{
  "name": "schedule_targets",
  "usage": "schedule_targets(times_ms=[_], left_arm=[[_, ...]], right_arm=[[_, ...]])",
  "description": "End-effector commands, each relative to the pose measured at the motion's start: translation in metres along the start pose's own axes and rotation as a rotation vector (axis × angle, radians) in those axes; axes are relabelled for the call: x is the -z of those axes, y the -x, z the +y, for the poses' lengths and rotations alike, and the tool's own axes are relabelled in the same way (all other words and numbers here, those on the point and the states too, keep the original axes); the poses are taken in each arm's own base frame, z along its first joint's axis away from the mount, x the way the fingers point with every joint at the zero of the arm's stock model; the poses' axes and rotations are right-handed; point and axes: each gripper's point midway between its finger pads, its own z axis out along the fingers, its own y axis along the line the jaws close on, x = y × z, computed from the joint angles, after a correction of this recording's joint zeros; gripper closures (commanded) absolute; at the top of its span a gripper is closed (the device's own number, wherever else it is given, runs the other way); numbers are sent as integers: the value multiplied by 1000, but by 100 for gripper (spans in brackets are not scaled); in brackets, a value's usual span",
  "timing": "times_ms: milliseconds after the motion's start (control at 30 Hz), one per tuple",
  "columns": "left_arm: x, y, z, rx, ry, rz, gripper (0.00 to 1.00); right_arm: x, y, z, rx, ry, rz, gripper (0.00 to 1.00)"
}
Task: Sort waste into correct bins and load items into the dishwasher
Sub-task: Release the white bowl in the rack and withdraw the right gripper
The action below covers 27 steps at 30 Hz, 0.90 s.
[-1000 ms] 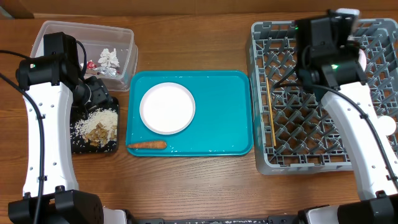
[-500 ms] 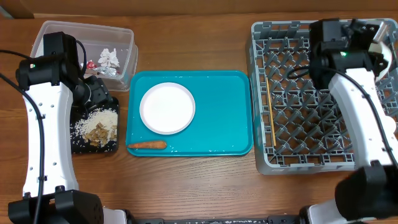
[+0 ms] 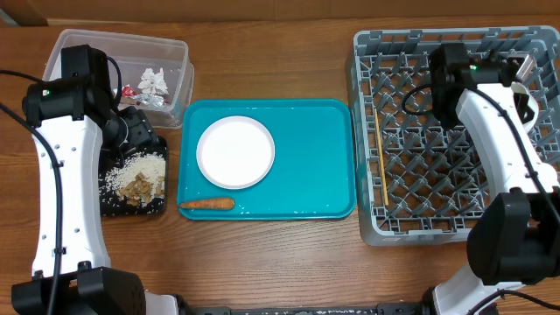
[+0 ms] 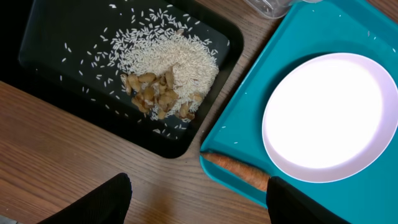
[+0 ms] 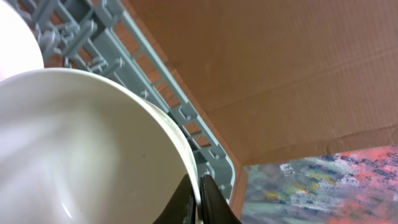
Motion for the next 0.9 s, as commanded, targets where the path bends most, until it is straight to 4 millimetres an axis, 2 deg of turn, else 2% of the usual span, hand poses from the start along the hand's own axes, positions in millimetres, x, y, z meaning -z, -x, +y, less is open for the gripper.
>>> schedule_targets(times_ms=[0, 167, 433, 867], left_arm=[[2, 1, 1, 17, 1, -7, 28], [2, 1, 1, 17, 1, -7, 28], [2, 2, 1, 18, -1, -9, 28], [2, 3, 1, 18, -2, -14, 28]], right_arm=[[-11, -23, 12, 70, -35, 26, 96], [-19, -36, 15, 132, -102, -5, 96], [-19, -35, 17, 136, -109, -21, 96], [-2, -37, 41, 128, -10, -31, 96]])
